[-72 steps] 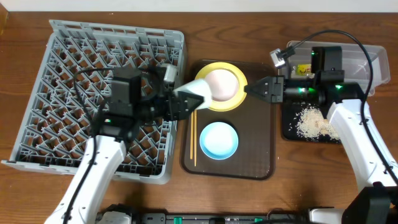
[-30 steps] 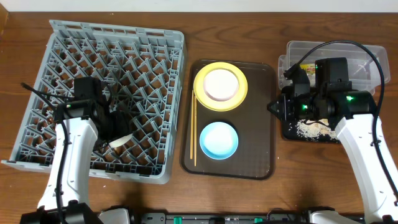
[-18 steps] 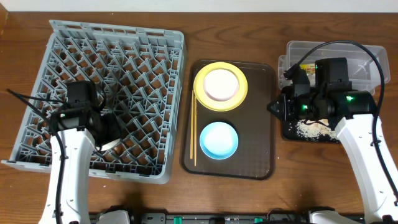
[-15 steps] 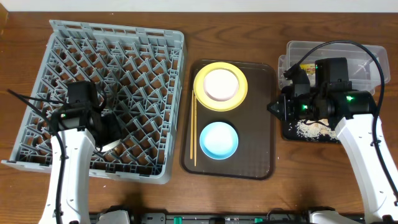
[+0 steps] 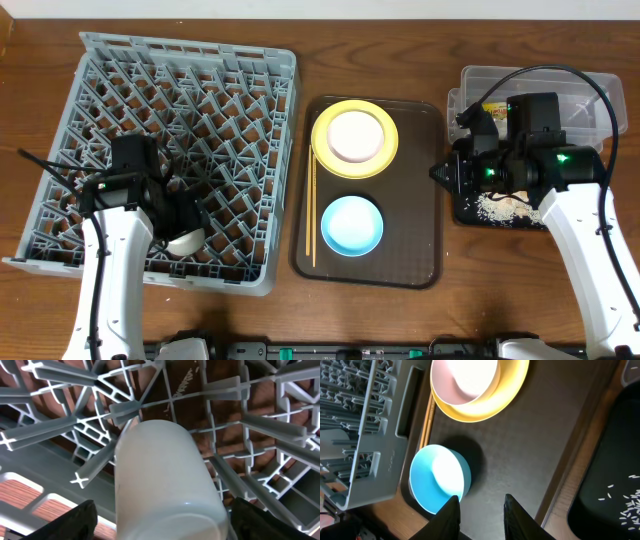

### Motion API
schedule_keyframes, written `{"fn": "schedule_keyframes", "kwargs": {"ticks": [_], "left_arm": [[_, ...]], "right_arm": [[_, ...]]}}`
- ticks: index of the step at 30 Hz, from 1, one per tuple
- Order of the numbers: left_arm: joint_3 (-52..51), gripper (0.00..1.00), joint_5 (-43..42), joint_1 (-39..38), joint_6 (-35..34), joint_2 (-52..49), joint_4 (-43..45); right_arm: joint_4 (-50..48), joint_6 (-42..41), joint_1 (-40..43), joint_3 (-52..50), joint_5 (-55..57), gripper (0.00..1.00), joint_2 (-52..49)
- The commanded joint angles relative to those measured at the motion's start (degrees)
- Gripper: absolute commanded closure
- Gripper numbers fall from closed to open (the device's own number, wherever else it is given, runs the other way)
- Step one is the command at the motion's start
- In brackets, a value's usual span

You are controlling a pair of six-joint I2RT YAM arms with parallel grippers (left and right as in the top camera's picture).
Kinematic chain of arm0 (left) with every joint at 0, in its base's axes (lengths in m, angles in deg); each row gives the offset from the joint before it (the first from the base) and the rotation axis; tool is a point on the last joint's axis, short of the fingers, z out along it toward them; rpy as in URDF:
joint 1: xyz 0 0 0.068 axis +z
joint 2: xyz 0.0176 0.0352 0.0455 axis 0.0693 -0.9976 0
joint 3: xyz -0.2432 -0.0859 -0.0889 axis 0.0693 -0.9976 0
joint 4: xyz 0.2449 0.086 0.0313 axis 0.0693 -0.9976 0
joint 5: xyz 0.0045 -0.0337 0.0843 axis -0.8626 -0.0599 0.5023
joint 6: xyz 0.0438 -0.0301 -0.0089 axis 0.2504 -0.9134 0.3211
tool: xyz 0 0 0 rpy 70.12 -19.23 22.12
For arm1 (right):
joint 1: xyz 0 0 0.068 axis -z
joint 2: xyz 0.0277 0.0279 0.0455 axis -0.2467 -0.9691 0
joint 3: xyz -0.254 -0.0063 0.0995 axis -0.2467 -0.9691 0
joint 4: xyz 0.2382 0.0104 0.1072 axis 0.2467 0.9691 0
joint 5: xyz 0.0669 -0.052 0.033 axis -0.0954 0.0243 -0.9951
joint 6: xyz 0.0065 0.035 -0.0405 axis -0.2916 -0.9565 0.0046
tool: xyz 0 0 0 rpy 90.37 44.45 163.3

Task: Sort waste into correct bins and load items into the dishwasher
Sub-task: 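Lower the white bowl into the dish rack with the left gripper and release, then reach the left gripper to the light-blue bowl and grasp its rim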

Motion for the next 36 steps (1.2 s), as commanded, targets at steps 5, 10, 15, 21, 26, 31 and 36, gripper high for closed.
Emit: {"fn": "schedule_keyframes", "kwargs": {"ticks": [5,10,15,21,26,31,36], "left_arm": [[-0.15,0.1,-0.68,0.17,-0.35,3.98,-0.48],[0.96,0.08,-6.75,0.02,-0.28,11.1,0.09],[0.96,0.07,-13.6,-3.41,1.07,14.58,0.68],[0.96,0.07,-13.94,-16.09,1.73,15.26,2.49],[0.96,0.07,-13.94,-29.18,1.7,14.62,8.76],[0.94,0.07,-13.92,-44.33,1.68,9.64,18.18],[0.94,0.07,-13.92,-54.29,1.68,-0.13,25.33]], "right_arm": [[0.02,1.53,-0.55,0.17,0.15,0.73,0.37],[1.07,0.61,-0.46,0.17,6.36,0.72,0.37],[3.1,-1.97,-0.39,0.17,16.17,0.66,0.39],[3.52,-1.97,1.79,0.2,16.33,0.42,3.15],[3.91,-1.95,3.61,0.17,16.37,0.27,6.64],[5.31,-2.01,5.77,0.17,16.65,0.26,8.28],[7.04,-4.55,7.69,0.17,19.43,0.26,8.28]]}}
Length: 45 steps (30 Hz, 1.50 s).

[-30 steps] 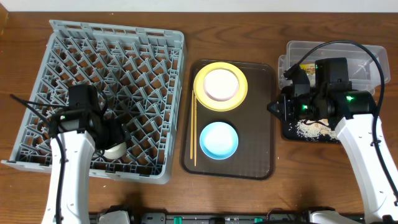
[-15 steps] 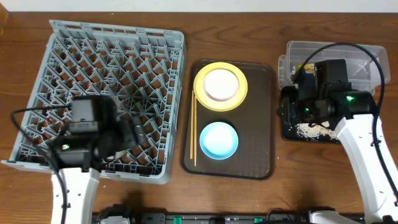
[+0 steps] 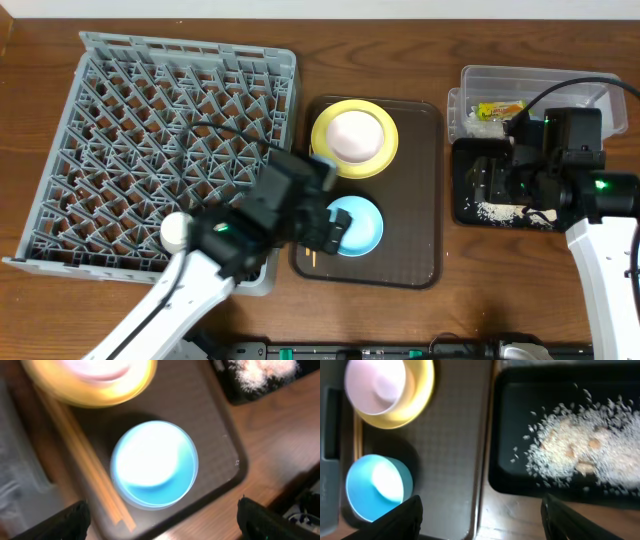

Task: Sort waste into correct bins and load items into the dishwasher
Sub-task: 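Reach the left gripper to the light-blue bowl and grasp its rim, then carry the light-blue bowl with the left gripper over the dish rack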

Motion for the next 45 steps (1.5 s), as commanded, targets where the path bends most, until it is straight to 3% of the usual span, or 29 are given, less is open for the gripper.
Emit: {"fn": "schedule_keyframes", "kwargs": {"ticks": [1,9,13,17,20,24,29,41,45], "left_arm": [[0.81,0.07,-0.02,-6.4,0.96,-7.5,4.26],[0.81,0.12,-0.02,-12.52,0.94,-21.84,12.0],[0.81,0.34,-0.02,-13.2,0.94,-26.75,12.35],[0.81,0.42,-0.04,-13.25,0.92,-29.57,12.35],[0.81,0.56,0.07,-13.25,0.94,-30.1,12.35],[0.74,0.66,3.15,-13.25,0.94,-30.16,12.39],[0.48,0.71,3.63,-13.31,0.94,-30.21,12.39],[-0.92,0.71,3.63,-14.25,0.92,-30.77,13.03],[-0.92,0.81,3.65,-14.91,0.92,-30.77,13.03]], "right_arm": [[0.94,-2.21,1.95,0.17,2.51,0.26,0.24],[1.64,-2.19,2.27,0.17,2.54,0.25,0.24],[1.62,-2.19,2.27,0.17,2.54,0.25,0.24],[1.62,-2.19,2.27,0.17,2.54,0.26,0.24],[1.64,-2.19,2.27,0.17,2.54,0.25,0.24],[1.68,-2.19,2.27,0.17,2.51,0.25,0.24],[2.05,-2.19,2.27,0.17,2.51,0.26,0.24],[2.34,-2.19,2.27,0.17,2.51,0.26,0.24],[2.49,-2.19,2.27,0.17,2.51,0.26,0.24]]}}
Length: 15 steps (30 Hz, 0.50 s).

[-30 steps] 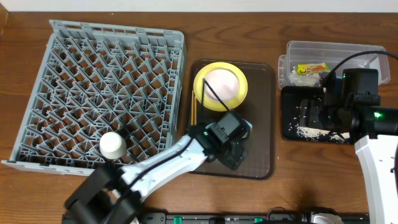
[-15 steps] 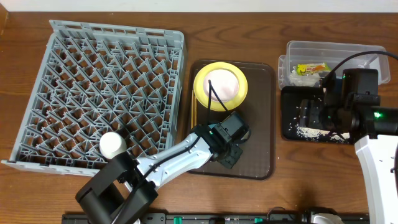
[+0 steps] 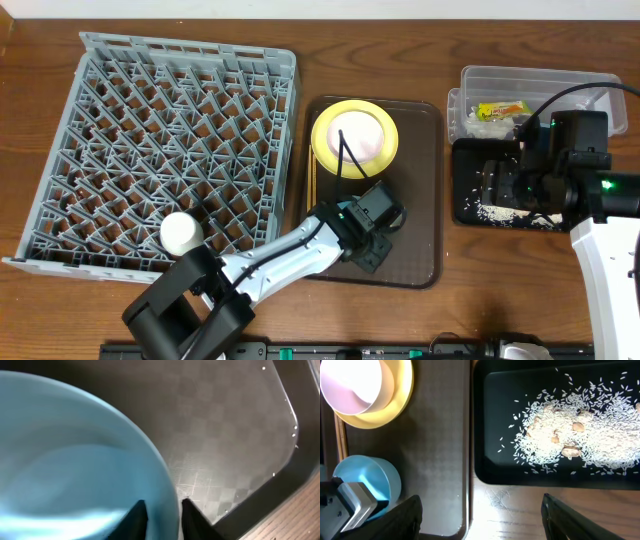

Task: Sort waste into correct bins and load items into the dishwasher
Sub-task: 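Carry the light-blue bowl with the left gripper over the dish rack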

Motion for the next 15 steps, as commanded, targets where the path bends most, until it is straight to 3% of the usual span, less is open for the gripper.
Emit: {"fn": "schedule_keyframes", "kwargs": {"ticks": [1,4,10,15], "left_arm": [[-0.9,0.87,0.9,-0.66,0.02,-0.74,0.04],[-0.9,0.94,0.9,-0.66,-0.42,-0.74,0.0],[1.09,0.94,0.24,-0.66,-0.83,0.31,-1.62],[6.75,0.94,0.28,-0.59,-0.79,5.92,-7.85]], "right_arm": [[0.24,-0.72,0.57,0.17,0.33,0.26,0.26],[0.26,-0.72,0.57,0.17,0.33,0.27,0.26],[0.46,-0.7,0.57,0.17,0.33,0.27,0.28],[0.42,-0.68,0.57,0.17,0.37,0.26,0.26]]}}
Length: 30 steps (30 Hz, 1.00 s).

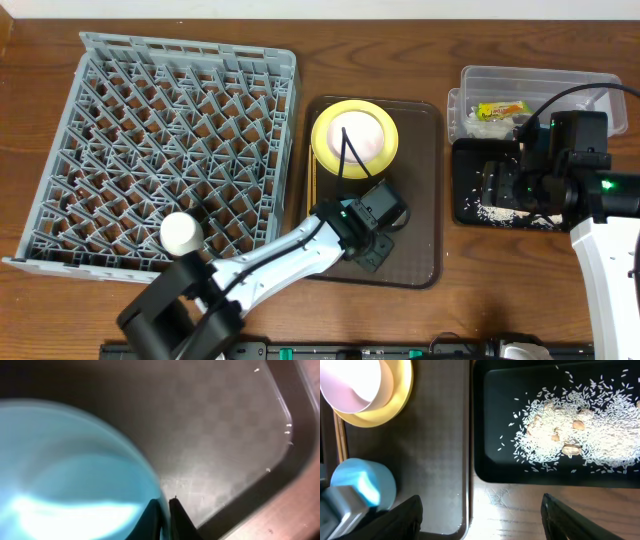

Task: Sort waste into correct bins and load items into the dishwasher
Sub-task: 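Carry the light-blue bowl with the left gripper over the dish rack, then set the light-blue bowl upright in the rack's back row and release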

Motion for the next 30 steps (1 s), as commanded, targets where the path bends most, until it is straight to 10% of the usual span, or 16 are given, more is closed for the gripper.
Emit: {"fn": "schedule_keyframes", "kwargs": {"ticks": [1,9,19,30], "left_arm": [[4.72,0.94,-1.11,0.09,-0.92,5.6,-3.21],[7.13,0.94,-2.47,11.54,-0.87,20.48,-8.11],[7.1,0.94,-40.74,47.87,5.01,22.14,-8.26],[7.1,0.94,-67.34,70.79,6.6,9.81,-3.48]], "right_arm": [[0.09,-0.7,0.57,0.17,0.35,0.27,0.28],[0.11,-0.7,0.57,0.17,0.35,0.27,0.26],[0.15,-0.72,0.57,0.17,0.33,0.27,0.26],[0.17,-0.72,0.57,0.17,0.33,0.27,0.28]]}}
